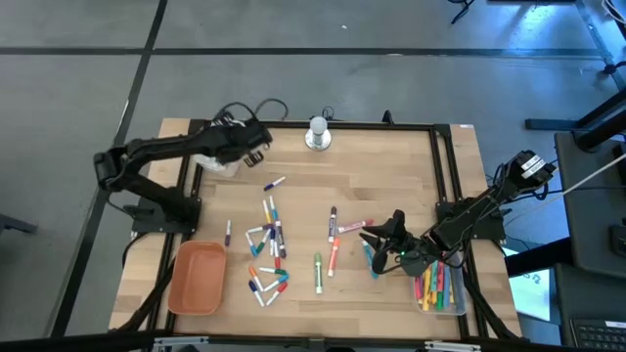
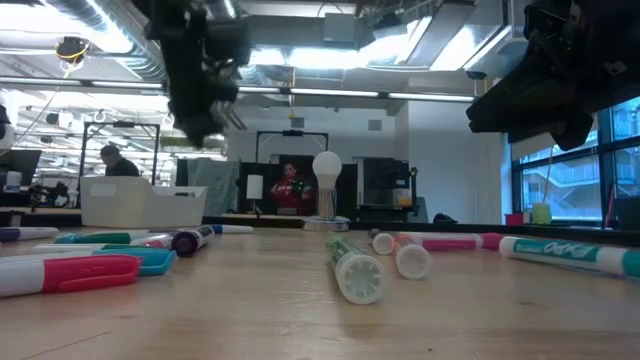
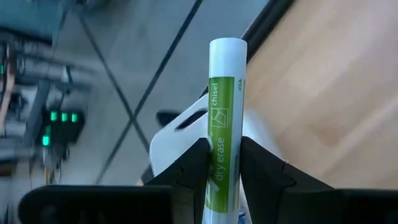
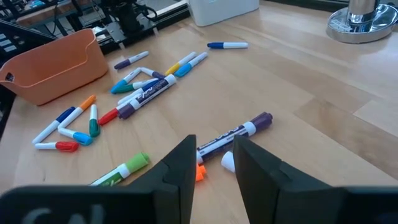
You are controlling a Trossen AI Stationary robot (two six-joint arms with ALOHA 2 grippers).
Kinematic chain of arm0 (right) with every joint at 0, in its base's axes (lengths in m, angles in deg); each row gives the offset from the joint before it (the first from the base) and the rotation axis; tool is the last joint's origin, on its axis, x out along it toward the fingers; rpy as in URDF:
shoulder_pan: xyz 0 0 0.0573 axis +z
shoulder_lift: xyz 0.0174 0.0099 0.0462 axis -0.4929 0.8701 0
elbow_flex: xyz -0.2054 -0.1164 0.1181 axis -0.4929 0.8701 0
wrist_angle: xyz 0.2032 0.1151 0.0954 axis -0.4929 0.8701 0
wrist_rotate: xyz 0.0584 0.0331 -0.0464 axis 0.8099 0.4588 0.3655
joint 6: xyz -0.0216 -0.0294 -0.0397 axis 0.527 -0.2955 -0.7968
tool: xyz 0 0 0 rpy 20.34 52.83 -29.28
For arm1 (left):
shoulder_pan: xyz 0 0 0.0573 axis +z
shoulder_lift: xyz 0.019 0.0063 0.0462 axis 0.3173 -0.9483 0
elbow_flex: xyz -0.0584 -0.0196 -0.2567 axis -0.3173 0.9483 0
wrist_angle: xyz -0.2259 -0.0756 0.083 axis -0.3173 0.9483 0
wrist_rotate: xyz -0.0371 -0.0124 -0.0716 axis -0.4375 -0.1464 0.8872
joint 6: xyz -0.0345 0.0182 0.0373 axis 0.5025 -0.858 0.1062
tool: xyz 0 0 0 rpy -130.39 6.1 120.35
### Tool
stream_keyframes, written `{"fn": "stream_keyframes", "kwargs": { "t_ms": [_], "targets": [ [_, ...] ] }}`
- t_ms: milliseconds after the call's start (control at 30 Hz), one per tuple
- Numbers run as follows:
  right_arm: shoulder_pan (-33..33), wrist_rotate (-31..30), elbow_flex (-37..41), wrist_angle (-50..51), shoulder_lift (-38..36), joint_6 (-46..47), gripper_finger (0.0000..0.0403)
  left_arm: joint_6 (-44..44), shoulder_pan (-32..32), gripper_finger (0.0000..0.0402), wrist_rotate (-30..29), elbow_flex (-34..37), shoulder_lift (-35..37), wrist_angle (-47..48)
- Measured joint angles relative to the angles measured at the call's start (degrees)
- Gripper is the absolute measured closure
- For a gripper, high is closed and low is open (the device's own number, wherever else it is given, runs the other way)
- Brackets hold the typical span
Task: Pick & Place Markers
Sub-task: Put the light green marker pen into the white bin, then put the violet marker pen into the white bin
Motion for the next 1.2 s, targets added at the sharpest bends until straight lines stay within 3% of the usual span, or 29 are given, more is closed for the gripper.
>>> {"fn": "stream_keyframes", "kwargs": {
  "t_ms": [200,333,467,667,800,933,1200],
  "targets": [
    [0.0,0.0,0.0,0.04,0.0,-0.04,0.0296,2.1,10.14,0.0317,2.09,6.2,0.05,-1.37],
    [0.0,0.0,0.0,0.07,0.01,-0.1,0.0296,5.27,14.54,0.0316,8.25,8.25,0.06,-0.06],
    [0.0,0.0,0.0,0.04,0.0,-0.07,0.0296,8.38,16.42,0.0308,13.47,8.64,0.06,-1.42],
    [0.0,0.0,0.0,0.02,0.01,-0.07,0.0296,7.28,16.36,0.0282,13.32,8.62,0.06,-1.8],
    [0.0,0.0,0.0,0.02,0.02,-0.07,0.0296,6.99,14.97,0.0263,13.92,8.62,0.34,-1.22],
    [0.0,0.0,0.0,0.02,0.0,-0.49,0.0296,5.62,11.59,0.025,18.76,6.98,1.72,-0.03],
    [0.0,0.02,0.0,0.02,0.0,-0.5,0.0296,5.99,-4.42,0.0262,24.18,4.95,7.59,-5.41]
  ]
}}
